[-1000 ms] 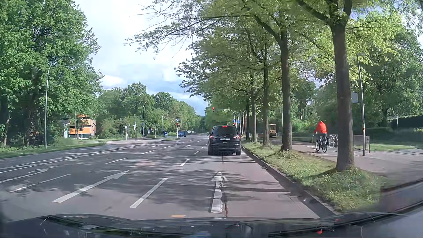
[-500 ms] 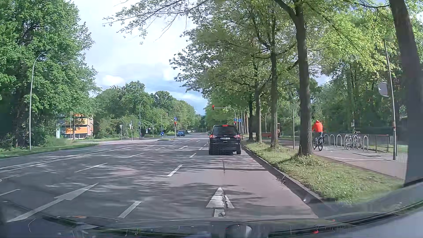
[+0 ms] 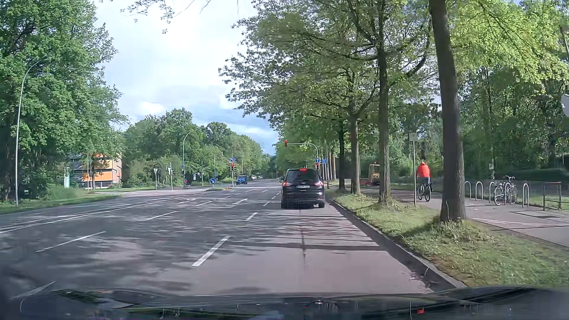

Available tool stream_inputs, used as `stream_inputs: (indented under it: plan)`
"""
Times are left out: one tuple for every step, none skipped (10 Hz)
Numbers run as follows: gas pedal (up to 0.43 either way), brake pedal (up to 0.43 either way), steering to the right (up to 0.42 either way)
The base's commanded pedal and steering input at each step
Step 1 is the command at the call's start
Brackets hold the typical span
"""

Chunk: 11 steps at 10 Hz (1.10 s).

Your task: Follow the waypoints while adhering to traffic rules and regulations

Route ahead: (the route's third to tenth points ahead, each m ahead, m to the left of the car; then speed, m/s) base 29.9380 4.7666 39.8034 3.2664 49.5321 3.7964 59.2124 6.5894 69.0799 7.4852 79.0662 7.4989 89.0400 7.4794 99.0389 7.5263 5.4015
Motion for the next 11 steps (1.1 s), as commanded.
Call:
stream_inputs:
  plan:
    - [0.039,0.000,0.000]
    - [0.039,0.000,0.001]
    - [0.039,0.000,0.001]
    - [0.028,0.000,0.003]
    - [0.028,0.000,0.003]
    - [0.028,0.000,0.003]
    - [0.028,0.000,0.002]
    - [0.028,0.000,0.003]
    - [0.028,0.000,0.003]
    - [0.028,0.000,0.004]
    - [0.028,0.000,0.003]
